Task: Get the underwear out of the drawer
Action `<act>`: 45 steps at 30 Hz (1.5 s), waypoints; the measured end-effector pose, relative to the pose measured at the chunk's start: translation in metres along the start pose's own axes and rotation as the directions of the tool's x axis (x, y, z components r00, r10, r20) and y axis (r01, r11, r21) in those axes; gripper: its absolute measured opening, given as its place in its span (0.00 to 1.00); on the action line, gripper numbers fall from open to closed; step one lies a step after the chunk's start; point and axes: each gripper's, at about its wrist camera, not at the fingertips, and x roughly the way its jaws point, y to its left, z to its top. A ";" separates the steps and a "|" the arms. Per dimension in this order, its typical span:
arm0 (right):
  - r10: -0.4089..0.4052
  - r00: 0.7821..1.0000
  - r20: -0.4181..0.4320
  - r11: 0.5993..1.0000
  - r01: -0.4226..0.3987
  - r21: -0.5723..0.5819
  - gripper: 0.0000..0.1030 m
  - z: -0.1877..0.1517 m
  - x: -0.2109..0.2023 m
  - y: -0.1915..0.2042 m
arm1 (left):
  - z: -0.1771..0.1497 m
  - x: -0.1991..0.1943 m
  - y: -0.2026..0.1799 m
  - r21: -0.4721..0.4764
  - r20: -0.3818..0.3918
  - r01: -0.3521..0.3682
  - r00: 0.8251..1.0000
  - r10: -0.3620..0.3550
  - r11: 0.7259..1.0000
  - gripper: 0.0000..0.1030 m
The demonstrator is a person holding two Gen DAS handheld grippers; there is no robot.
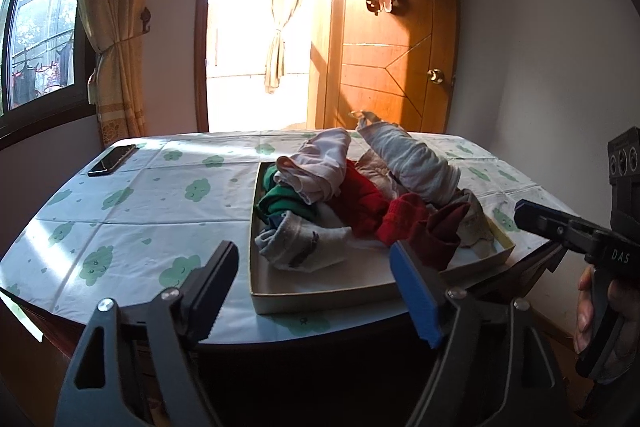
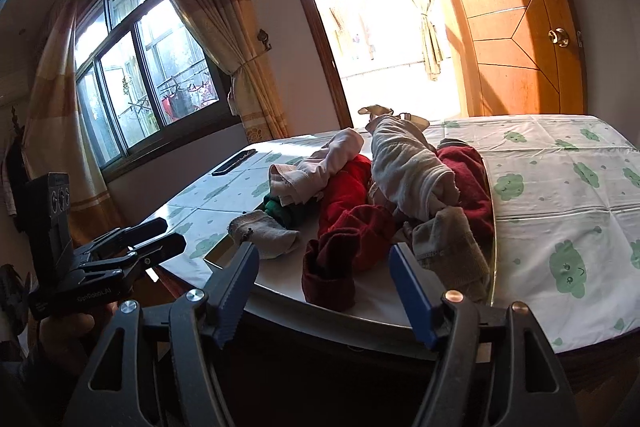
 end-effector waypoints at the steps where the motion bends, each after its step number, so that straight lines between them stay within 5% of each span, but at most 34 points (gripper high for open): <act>1: -0.003 1.000 0.016 1.000 0.002 0.005 0.70 -0.003 -0.007 0.000 | -0.001 -0.003 -0.002 0.001 0.006 -0.003 1.000 0.003 1.000 0.80; 5: -0.028 0.998 0.061 1.000 0.027 0.012 0.72 -0.012 -0.027 0.005 | -0.004 -0.018 -0.007 0.014 0.045 -0.023 0.999 0.022 1.000 0.92; 45: -0.009 0.993 0.120 1.000 0.011 -0.019 0.73 -0.012 -0.055 0.023 | -0.006 -0.027 -0.032 0.102 0.037 -0.039 0.999 0.035 0.994 1.00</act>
